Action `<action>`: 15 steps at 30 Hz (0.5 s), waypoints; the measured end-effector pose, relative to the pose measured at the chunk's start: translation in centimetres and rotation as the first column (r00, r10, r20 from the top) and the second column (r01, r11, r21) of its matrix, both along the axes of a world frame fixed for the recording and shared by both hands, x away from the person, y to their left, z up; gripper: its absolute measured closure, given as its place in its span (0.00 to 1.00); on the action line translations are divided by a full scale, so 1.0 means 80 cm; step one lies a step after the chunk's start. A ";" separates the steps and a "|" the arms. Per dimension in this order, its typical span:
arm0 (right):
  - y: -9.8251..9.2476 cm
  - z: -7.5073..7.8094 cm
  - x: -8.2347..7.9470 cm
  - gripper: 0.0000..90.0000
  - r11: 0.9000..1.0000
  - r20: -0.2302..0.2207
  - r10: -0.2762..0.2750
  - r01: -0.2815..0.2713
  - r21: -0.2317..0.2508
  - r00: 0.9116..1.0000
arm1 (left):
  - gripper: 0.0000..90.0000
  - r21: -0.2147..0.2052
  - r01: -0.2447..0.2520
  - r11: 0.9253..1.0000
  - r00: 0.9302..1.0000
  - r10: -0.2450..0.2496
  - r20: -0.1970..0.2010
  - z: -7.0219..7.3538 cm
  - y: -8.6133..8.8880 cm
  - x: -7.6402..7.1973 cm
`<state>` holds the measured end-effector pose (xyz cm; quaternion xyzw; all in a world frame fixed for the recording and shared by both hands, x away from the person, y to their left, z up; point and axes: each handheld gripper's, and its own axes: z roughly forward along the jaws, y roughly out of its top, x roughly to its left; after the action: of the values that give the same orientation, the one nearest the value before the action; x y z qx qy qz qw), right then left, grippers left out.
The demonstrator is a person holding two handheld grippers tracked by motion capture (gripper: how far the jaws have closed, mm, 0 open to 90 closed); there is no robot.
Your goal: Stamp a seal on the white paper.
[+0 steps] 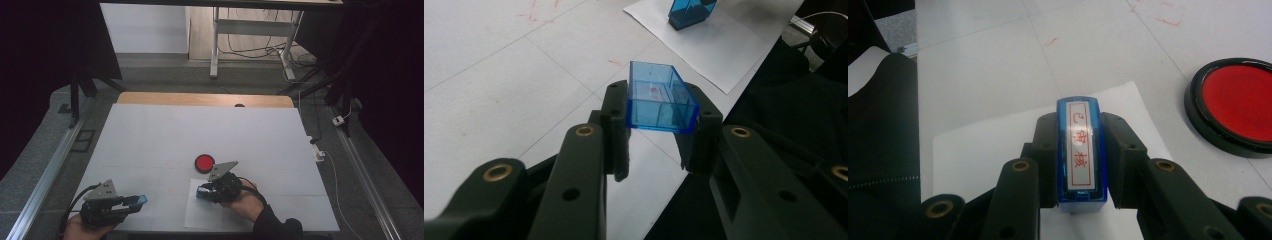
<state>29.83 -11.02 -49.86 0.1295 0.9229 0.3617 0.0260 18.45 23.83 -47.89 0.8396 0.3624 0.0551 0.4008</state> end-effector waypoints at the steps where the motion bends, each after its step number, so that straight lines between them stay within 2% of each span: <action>1: 0.000 0.000 0.000 0.78 1.000 0.002 0.001 -0.001 -0.005 1.000 | 0.76 0.000 0.000 1.000 1.000 0.000 -0.001 0.000 0.000 0.000; 5: 0.000 0.000 0.000 0.78 1.000 0.005 0.005 -0.005 -0.007 1.000 | 0.76 0.001 0.000 1.000 1.000 0.000 0.000 0.000 0.000 0.000; 15: -0.005 -0.002 0.009 0.78 1.000 -0.065 -0.010 0.012 0.028 0.998 | 0.76 0.003 0.003 1.000 1.000 -0.003 -0.001 0.000 -0.001 0.000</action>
<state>30.57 -11.39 -50.03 0.1466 0.9173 0.3703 -0.0038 18.47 23.79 -47.91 0.8408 0.3611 0.0546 0.3997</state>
